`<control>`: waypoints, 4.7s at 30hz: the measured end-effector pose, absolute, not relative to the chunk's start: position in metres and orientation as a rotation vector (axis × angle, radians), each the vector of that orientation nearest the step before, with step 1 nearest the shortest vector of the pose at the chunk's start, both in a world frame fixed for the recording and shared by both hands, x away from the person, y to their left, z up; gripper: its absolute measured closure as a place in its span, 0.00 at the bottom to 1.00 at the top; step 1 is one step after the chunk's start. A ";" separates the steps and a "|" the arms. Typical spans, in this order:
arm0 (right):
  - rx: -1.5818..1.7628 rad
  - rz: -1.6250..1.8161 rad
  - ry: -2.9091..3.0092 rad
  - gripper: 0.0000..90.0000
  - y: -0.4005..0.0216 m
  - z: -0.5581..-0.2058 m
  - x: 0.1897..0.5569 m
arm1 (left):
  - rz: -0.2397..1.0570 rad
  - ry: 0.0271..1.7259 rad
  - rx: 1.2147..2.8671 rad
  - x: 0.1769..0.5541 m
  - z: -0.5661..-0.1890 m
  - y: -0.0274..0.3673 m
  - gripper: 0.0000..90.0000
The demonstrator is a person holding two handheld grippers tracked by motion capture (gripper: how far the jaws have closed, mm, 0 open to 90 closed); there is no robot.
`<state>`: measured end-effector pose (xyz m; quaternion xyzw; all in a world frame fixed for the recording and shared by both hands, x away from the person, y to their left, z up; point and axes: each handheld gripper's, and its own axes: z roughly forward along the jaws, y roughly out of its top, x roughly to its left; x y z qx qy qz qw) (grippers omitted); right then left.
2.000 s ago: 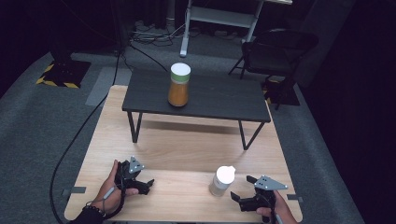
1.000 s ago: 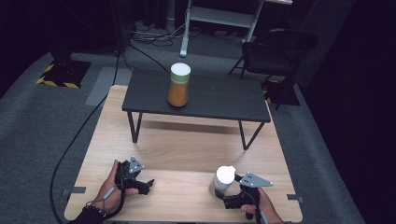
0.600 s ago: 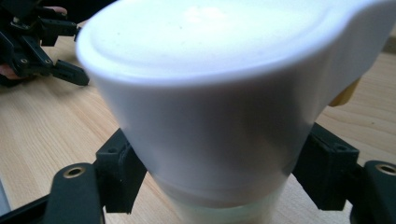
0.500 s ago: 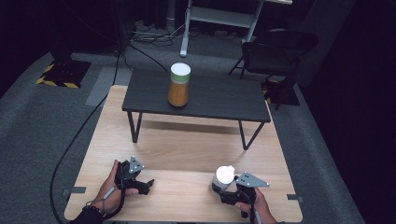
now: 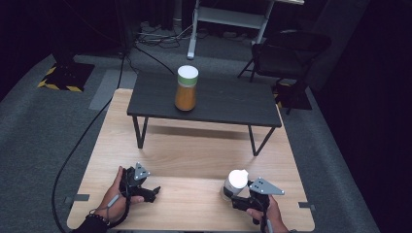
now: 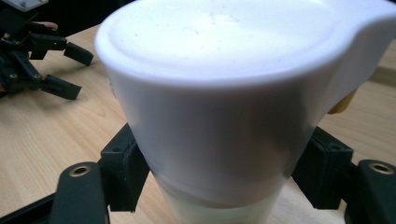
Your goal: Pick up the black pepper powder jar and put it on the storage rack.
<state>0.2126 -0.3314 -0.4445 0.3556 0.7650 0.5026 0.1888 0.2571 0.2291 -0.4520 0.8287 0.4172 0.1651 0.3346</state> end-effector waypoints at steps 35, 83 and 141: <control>1.079 1.346 1.996 0.33 -0.325 -0.386 0.213 | 0.427 1.091 2.162 0.257 -0.452 0.228 0.01; 1.005 1.314 1.812 0.33 -0.270 -0.266 0.277 | 0.428 1.087 2.165 0.257 -0.452 0.229 0.01; 1.172 1.309 1.766 0.32 -0.241 -0.273 0.346 | 0.427 1.086 2.166 0.258 -0.452 0.229 0.01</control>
